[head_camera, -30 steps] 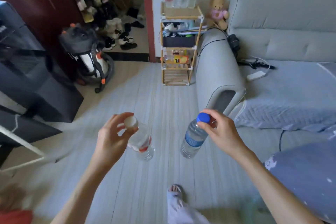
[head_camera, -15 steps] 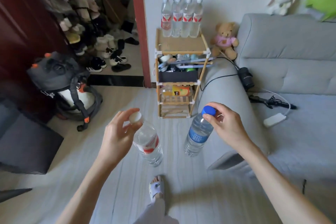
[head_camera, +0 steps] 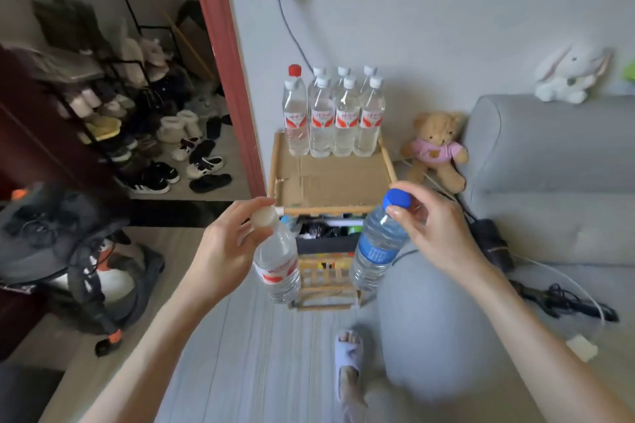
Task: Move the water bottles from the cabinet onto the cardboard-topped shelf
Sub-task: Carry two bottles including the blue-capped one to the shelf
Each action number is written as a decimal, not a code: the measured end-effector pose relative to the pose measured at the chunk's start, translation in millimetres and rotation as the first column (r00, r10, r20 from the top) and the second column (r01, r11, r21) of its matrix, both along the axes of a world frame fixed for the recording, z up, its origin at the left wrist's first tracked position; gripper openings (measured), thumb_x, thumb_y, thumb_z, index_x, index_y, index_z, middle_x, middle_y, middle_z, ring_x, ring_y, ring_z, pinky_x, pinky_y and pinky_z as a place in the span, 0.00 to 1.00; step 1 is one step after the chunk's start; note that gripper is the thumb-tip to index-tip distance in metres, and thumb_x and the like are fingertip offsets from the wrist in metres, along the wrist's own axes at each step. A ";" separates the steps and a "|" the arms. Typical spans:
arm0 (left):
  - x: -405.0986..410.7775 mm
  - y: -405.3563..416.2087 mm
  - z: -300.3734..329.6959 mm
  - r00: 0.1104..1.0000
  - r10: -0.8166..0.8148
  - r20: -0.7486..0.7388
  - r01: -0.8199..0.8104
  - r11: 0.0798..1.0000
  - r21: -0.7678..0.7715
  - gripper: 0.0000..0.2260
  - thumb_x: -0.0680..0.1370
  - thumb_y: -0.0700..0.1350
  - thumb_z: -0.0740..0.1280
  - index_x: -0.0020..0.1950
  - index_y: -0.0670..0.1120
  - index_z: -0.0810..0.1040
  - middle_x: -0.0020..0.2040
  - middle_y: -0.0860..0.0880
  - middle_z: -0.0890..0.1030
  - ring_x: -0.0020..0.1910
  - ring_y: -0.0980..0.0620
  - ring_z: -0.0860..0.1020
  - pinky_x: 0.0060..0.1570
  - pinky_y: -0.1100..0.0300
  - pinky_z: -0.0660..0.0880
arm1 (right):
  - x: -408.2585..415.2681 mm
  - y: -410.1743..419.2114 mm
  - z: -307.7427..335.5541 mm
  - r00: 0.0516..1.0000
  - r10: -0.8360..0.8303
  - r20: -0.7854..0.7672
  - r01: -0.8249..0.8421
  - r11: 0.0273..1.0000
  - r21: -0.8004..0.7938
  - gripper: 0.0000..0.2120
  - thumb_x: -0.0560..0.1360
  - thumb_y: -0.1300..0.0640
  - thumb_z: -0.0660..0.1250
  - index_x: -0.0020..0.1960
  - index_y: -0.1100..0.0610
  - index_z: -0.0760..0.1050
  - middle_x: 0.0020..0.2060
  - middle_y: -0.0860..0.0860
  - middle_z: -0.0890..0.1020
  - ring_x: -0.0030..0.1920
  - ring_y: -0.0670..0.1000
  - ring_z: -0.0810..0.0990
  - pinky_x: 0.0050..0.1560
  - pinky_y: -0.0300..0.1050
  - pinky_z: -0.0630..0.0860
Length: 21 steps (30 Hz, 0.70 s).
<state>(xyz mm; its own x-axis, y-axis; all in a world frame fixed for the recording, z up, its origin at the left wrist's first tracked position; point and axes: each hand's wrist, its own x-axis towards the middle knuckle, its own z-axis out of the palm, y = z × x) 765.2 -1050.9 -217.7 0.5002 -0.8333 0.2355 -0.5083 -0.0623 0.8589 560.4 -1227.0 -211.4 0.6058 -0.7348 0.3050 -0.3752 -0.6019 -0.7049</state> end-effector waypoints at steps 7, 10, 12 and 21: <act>53.7 -120.7 10.3 0.963 0.127 0.236 -0.141 0.989 0.043 0.17 0.74 0.34 0.65 0.59 0.49 0.75 0.51 0.63 0.72 0.54 0.56 0.70 0.53 0.73 0.66 | 72.0 -126.9 16.3 0.989 0.134 -0.059 -0.137 0.990 -0.045 0.14 0.72 0.55 0.68 0.56 0.57 0.76 0.44 0.48 0.79 0.40 0.50 0.77 0.45 0.36 0.70; 72.2 -159.4 14.0 0.954 0.164 0.251 -0.184 0.981 0.057 0.16 0.74 0.34 0.64 0.59 0.50 0.75 0.50 0.65 0.71 0.52 0.54 0.71 0.51 0.72 0.66 | 102.8 -165.9 16.8 0.980 0.179 -0.086 -0.183 0.983 -0.034 0.13 0.73 0.59 0.68 0.57 0.58 0.76 0.45 0.51 0.80 0.40 0.53 0.78 0.46 0.40 0.72; 85.9 -183.7 14.8 0.952 0.172 0.252 -0.195 0.978 0.071 0.16 0.75 0.34 0.63 0.59 0.49 0.75 0.50 0.65 0.70 0.53 0.53 0.71 0.51 0.70 0.65 | 122.4 -185.4 12.6 0.977 0.191 -0.092 -0.195 0.980 -0.031 0.13 0.73 0.60 0.68 0.58 0.59 0.76 0.43 0.51 0.79 0.39 0.52 0.77 0.45 0.37 0.71; 143.1 -257.3 -4.6 0.964 0.010 0.267 -0.067 0.977 0.203 0.17 0.75 0.31 0.62 0.61 0.42 0.73 0.51 0.58 0.71 0.56 0.47 0.72 0.54 0.64 0.65 | 178.9 -234.1 -16.3 0.974 0.205 -0.094 -0.197 0.976 0.093 0.14 0.73 0.61 0.67 0.59 0.58 0.74 0.48 0.55 0.79 0.42 0.53 0.77 0.52 0.49 0.74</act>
<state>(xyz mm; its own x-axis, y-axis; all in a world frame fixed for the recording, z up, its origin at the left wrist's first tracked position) 908.3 -1308.2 -222.3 0.4766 -0.8592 0.1860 -0.7079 -0.2496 0.6607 739.3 -1461.1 -227.7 0.7685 -0.6148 0.1773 -0.3252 -0.6140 -0.7192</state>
